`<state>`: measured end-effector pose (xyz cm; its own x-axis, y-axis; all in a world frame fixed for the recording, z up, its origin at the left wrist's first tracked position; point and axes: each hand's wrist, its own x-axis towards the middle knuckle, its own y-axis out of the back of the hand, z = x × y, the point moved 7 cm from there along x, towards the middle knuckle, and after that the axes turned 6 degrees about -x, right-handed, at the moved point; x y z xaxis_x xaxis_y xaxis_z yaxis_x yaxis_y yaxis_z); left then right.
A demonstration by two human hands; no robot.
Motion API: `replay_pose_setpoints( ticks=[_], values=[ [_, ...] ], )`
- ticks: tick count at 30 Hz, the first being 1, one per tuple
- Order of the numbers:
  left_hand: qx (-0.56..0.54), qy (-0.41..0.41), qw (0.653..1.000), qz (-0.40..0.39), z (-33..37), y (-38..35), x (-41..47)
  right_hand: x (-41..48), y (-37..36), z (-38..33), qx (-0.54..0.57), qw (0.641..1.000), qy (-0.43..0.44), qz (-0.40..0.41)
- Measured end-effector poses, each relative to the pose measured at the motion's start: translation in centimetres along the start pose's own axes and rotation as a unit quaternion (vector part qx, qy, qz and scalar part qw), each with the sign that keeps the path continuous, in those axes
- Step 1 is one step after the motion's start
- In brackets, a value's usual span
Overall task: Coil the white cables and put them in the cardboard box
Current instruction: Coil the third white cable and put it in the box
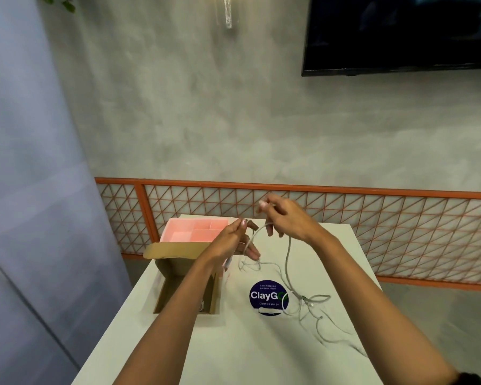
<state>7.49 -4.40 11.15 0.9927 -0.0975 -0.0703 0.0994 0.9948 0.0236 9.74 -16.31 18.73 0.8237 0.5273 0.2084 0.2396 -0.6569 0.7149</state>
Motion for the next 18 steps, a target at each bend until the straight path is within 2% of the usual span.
replay_pose_setpoints(
  ticks=[2, 5, 12, 18],
  values=[
    [-0.015, 0.012, 1.000, -0.025, 0.1, 0.0, -0.2, 0.4, 0.3, 0.3, 0.032, 0.999, 0.005, -0.025],
    [-0.095, 0.009, 0.991, -0.095, 1.0, -0.5, -0.8, 0.7, 0.5, 1.1, 0.071, 0.996, 0.008, -0.058],
    [-0.245, -0.005, 0.956, -0.159, 1.5, -1.5, -1.5, 1.3, 1.3, 0.1, 0.011, 0.997, 0.042, 0.060],
    [-0.345, -0.017, 0.920, -0.183, 1.4, -1.9, -1.4, 1.3, 1.8, 0.2, 0.061, 0.992, 0.039, 0.103]
  ],
)
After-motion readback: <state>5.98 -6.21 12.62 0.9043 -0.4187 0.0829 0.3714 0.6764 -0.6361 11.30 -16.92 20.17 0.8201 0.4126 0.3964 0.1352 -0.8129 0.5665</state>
